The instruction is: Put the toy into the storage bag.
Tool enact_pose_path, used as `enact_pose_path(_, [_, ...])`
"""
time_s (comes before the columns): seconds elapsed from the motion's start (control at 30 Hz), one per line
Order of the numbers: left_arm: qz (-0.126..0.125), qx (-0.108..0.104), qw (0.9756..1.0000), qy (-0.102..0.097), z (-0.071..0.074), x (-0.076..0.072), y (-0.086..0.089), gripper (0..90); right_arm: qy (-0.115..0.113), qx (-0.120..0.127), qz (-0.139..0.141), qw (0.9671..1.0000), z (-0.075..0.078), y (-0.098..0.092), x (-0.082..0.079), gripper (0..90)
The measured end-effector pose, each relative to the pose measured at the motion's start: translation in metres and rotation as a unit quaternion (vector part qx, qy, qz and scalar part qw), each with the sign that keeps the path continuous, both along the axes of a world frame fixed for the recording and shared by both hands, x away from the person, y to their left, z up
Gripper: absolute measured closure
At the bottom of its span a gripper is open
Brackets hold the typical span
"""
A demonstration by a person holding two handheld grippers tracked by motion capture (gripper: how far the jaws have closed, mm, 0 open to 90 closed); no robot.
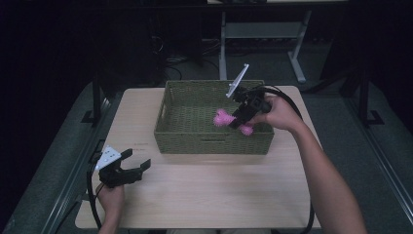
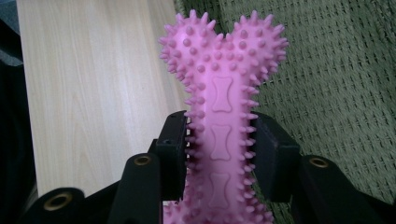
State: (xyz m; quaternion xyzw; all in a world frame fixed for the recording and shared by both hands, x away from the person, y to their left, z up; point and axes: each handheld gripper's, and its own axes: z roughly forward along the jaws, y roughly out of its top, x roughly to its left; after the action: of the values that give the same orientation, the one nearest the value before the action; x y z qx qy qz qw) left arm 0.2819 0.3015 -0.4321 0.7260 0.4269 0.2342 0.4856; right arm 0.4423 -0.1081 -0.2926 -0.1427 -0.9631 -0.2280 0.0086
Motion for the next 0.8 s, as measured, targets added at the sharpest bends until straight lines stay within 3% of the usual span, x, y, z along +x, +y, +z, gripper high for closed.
enact_pose_path(0.27, [0.002,-0.001,1.0000,0.001,0.000,0.000,0.000,13.6,0.004,0.011,-0.011,0.9999,-0.003,-0.001,0.015,58.2])
enact_pose_path(0.8, [0.001,0.001,1.0000,0.002,-0.001,0.001,0.000,13.6,0.020,0.001,-0.032,0.9993,-0.023,-0.001,0.036,58.2])
